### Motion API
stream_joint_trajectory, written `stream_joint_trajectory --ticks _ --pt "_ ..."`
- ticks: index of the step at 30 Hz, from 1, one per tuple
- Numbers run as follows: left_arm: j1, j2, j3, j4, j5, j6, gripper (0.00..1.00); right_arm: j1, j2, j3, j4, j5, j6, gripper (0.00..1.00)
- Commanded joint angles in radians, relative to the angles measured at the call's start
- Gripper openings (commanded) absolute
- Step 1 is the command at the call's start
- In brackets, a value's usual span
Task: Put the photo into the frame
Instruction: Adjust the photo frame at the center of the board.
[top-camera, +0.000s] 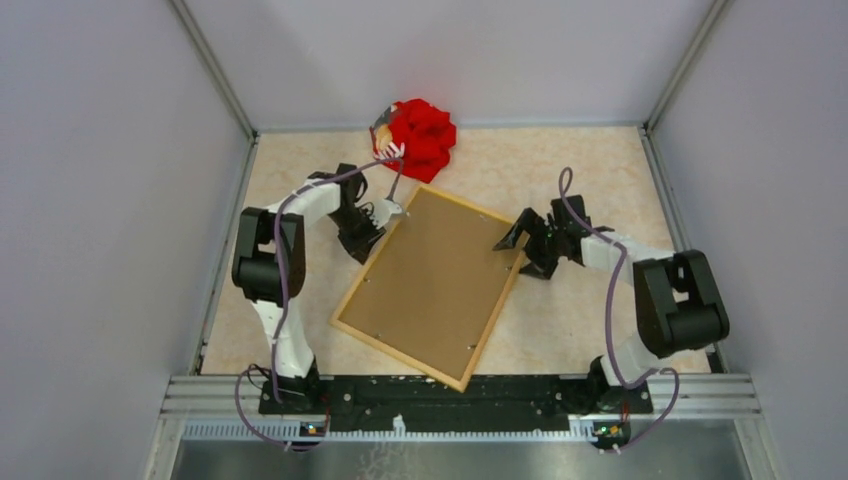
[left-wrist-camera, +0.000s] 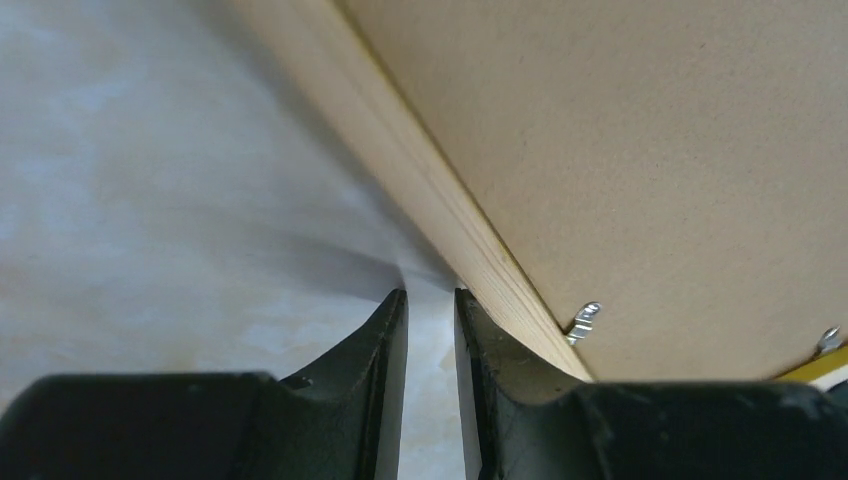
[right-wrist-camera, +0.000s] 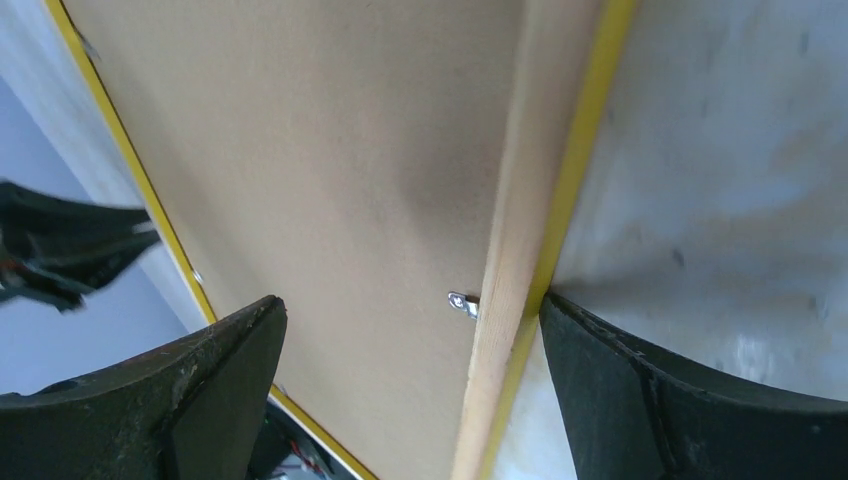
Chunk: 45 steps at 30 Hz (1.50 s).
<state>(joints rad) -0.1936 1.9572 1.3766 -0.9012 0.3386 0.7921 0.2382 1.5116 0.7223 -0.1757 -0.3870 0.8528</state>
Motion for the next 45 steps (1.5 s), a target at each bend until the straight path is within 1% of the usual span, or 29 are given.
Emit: stream_joint_trajectory --ticks 1,6,10,13,22,26,29,35,37,39,41,43,45 --pt "-0.071 -0.016 -0.059 -0.124 0.065 0.055 0.31 -0.014 0.134 0.114 0.101 -0.015 -0.05 0.98" --pt "-0.132 -0.033 -0.082 -0.164 0.094 0.102 0.32 -0.014 0.282 0.243 0.116 -0.083 -0.047 0.96" --pt "-0.174 -0.03 -0.076 -0.203 0.119 0.121 0.33 -0.014 0.337 0.313 0.118 -0.101 -0.04 0.95" --pt "-0.209 -0.03 -0.073 -0.203 0.141 0.124 0.34 -0.004 0.378 0.379 0.113 -0.125 -0.027 0.95" --pt "-0.335 0.065 0.037 -0.228 0.232 0.069 0.35 0.115 0.573 0.696 -0.013 -0.144 -0.043 0.95" --pt "-0.349 0.096 0.051 -0.204 0.239 0.041 0.37 0.169 0.66 0.819 -0.035 -0.152 -0.039 0.95" --pt "-0.353 0.111 0.063 -0.199 0.271 0.031 0.39 0.199 0.709 0.893 -0.049 -0.161 -0.037 0.95" --pt "-0.368 0.137 0.157 -0.266 0.376 0.02 0.49 0.253 0.785 1.025 -0.104 -0.151 -0.046 0.96" --pt "-0.367 0.133 0.202 -0.319 0.407 0.035 0.58 0.264 0.795 1.056 -0.132 -0.135 -0.068 0.97" --pt "-0.362 0.097 0.219 -0.345 0.409 0.052 0.61 0.261 0.775 1.082 -0.185 -0.103 -0.106 0.97" --pt "-0.33 0.038 0.225 -0.351 0.402 0.058 0.66 0.237 0.706 1.079 -0.228 -0.059 -0.162 0.98" --pt "-0.275 -0.009 0.259 -0.361 0.392 0.064 0.68 0.199 0.605 1.009 -0.212 -0.022 -0.177 0.99" --pt "-0.189 -0.025 0.322 -0.367 0.391 0.065 0.69 0.156 0.509 0.956 -0.236 0.015 -0.195 0.99"
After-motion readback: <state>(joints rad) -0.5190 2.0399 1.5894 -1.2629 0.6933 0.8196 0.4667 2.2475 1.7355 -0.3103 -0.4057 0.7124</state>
